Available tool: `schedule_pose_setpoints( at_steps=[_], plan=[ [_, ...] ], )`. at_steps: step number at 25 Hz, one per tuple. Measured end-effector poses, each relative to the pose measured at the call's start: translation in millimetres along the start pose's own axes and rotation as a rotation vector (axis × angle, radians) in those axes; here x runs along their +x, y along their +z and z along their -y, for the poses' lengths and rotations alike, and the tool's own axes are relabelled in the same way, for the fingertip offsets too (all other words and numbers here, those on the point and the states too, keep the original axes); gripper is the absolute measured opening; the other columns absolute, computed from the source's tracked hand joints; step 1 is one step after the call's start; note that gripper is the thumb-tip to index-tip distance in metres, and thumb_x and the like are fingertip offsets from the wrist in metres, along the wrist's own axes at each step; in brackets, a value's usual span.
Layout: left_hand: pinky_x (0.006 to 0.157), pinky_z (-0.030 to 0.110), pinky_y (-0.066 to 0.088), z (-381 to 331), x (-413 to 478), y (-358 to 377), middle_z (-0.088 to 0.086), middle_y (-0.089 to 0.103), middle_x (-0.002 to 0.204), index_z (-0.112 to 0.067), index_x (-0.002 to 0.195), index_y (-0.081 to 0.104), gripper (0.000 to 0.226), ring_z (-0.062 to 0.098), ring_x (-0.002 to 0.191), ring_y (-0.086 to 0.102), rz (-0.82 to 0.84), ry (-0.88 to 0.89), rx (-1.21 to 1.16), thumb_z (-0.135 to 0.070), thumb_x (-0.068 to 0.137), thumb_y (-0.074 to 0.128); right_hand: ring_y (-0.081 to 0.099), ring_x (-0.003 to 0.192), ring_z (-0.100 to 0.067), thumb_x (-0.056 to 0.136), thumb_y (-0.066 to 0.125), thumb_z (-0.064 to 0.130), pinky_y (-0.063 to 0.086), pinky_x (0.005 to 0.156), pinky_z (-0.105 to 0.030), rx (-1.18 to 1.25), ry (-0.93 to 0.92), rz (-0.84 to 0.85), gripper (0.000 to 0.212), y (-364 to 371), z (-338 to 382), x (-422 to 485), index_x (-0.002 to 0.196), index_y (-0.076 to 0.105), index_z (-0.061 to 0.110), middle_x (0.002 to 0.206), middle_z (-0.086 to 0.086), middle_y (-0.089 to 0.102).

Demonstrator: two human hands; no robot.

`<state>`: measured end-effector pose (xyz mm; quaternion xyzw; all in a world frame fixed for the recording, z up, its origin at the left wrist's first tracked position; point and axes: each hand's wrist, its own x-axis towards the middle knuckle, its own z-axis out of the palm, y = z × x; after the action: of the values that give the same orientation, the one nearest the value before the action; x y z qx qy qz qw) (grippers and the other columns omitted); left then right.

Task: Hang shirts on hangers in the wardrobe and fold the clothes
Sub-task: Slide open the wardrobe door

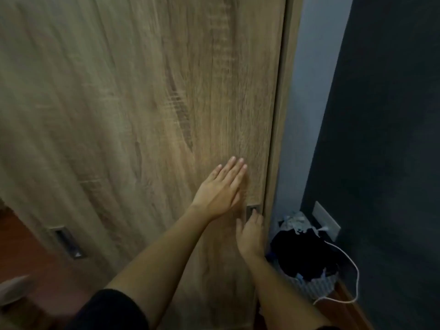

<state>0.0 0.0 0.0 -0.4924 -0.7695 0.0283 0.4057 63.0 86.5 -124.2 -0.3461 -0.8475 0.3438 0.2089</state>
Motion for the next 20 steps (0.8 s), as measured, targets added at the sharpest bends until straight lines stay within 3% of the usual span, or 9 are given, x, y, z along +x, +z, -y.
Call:
schedule_pose_setpoints(
  at_steps=[4, 7, 11, 15, 20],
  plan=[
    [0.114, 0.038, 0.020, -2, 7, 28, 0.007, 0.030, 0.152, -0.009, 0.144, 0.034, 0.059, 0.022, 0.141, 0.027, -0.008, 0.004, 0.077, -0.033, 0.090, 0.029, 0.055, 0.111, -0.031, 0.089, 0.056, 0.032, 0.045, 0.090, -0.037, 0.000, -0.009, -0.133, 0.047, 5, 3, 12, 0.125, 0.049, 0.002, 0.125, -0.018, 0.053],
    [0.114, 0.039, 0.010, 0, 5, 42, 0.006, 0.014, 0.154, -0.006, 0.146, 0.020, 0.057, 0.020, 0.143, 0.013, -0.058, 0.029, 0.119, -0.024, 0.093, 0.031, 0.056, 0.104, -0.032, 0.087, 0.061, 0.029, 0.047, 0.080, -0.035, 0.096, 0.029, -0.154, 0.040, 9, 7, 17, 0.114, 0.051, 0.001, 0.118, -0.019, 0.051],
    [0.116, 0.040, 0.008, 7, -4, 46, 0.004, 0.013, 0.156, -0.007, 0.148, 0.015, 0.064, 0.022, 0.145, 0.009, -0.064, 0.023, 0.171, -0.024, 0.094, 0.047, 0.059, 0.095, -0.037, 0.081, 0.069, 0.026, 0.051, 0.069, -0.038, 0.103, 0.015, -0.219, 0.040, 28, 9, 14, 0.105, 0.053, -0.001, 0.107, -0.022, 0.054],
    [0.116, 0.037, 0.002, 27, -27, 46, 0.004, 0.015, 0.155, -0.007, 0.148, 0.010, 0.070, 0.022, 0.145, -0.014, -0.081, -0.016, 0.225, -0.025, 0.094, 0.050, 0.060, 0.093, -0.030, 0.082, 0.067, 0.032, 0.052, 0.067, -0.036, 0.071, -0.039, -0.234, 0.040, 43, 23, 0, 0.105, 0.053, 0.002, 0.106, -0.018, 0.056],
    [0.116, 0.037, 0.003, 79, -73, 33, 0.005, 0.014, 0.154, -0.008, 0.148, 0.010, 0.072, 0.021, 0.145, -0.015, -0.046, -0.043, 0.245, -0.026, 0.093, 0.053, 0.059, 0.097, -0.024, 0.085, 0.060, 0.039, 0.054, 0.069, -0.033, 0.063, -0.066, -0.179, 0.040, 82, 65, -32, 0.109, 0.052, 0.007, 0.112, -0.013, 0.054]
  ],
)
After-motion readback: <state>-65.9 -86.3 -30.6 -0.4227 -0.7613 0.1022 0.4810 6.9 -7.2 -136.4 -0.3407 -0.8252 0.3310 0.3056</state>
